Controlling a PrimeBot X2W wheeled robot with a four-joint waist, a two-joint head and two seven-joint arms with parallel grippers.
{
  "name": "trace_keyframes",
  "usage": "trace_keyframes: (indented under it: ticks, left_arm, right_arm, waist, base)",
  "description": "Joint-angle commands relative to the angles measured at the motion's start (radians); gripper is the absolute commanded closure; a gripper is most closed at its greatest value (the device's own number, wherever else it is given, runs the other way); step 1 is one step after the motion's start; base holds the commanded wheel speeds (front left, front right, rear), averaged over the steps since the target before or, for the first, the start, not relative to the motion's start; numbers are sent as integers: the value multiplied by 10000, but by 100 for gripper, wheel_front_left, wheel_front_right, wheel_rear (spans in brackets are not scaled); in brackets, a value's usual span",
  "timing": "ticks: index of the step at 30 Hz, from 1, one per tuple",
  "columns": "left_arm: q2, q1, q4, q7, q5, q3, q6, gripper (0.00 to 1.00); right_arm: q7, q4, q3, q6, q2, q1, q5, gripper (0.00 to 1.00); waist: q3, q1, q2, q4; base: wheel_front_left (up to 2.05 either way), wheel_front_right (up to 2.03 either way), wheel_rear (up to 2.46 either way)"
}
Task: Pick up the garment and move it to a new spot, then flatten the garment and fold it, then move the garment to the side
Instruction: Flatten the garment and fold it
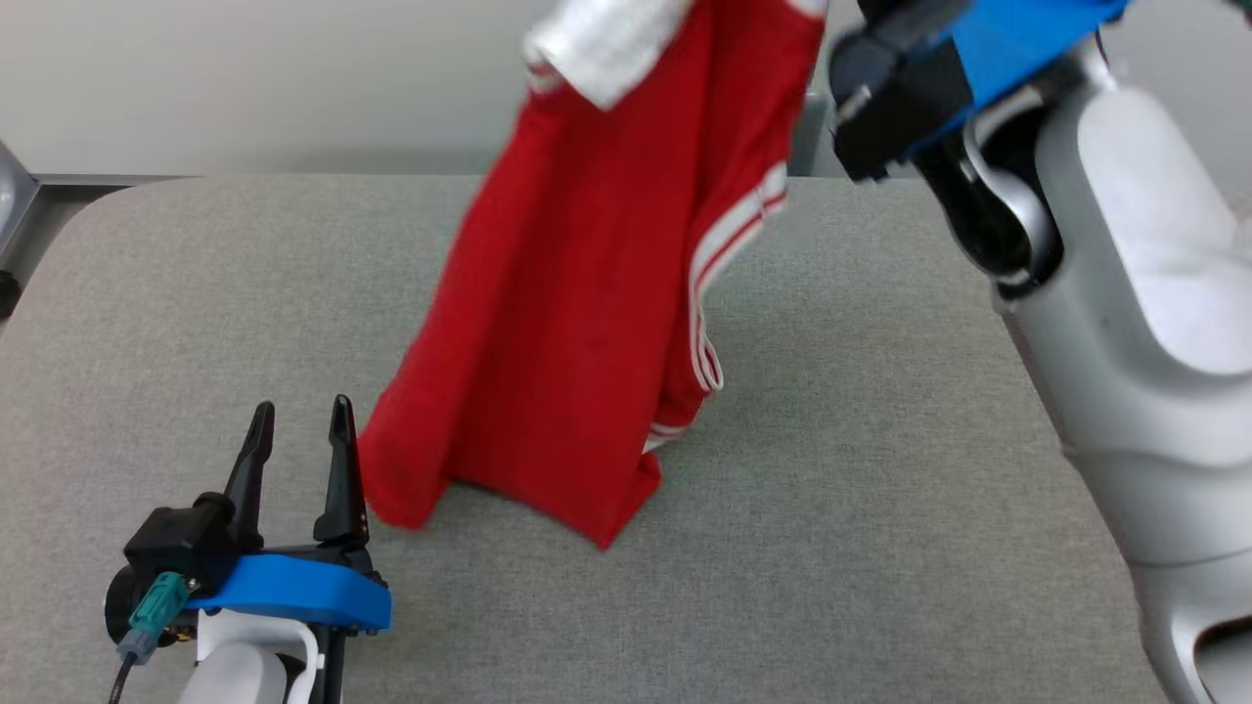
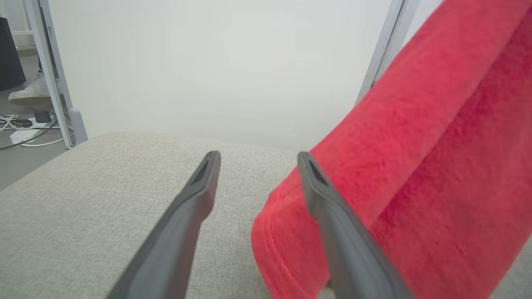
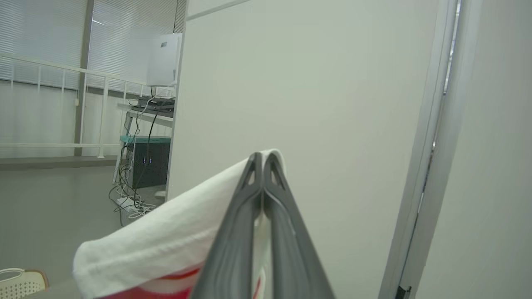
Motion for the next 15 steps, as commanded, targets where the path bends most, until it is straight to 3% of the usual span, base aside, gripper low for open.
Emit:
trace_keyframes:
  ticks: [1, 8, 15]
  left_arm:
    - [-26, 9, -32, -44, 97, 16, -40, 0]
    - [-110, -95, -10, -45, 228, 2, -197, 0]
    - [-65, 7, 69, -46, 307, 110, -227, 0]
  right_arm:
    - [-1, 165, -169, 2, -281, 549, 54, 100]
    - [-427, 1675, -1575, 3, -1188, 3387, 48, 100]
    - [-315, 2552, -2696, 3, -1275, 5521, -54, 100]
  waist:
    - [-5, -1, 0, -36]
    - [110, -1, 0, -91]
    - [81, -1, 0, -156]
  base:
    - [0, 0, 0]
    - [0, 0, 0]
    - [0, 0, 0]
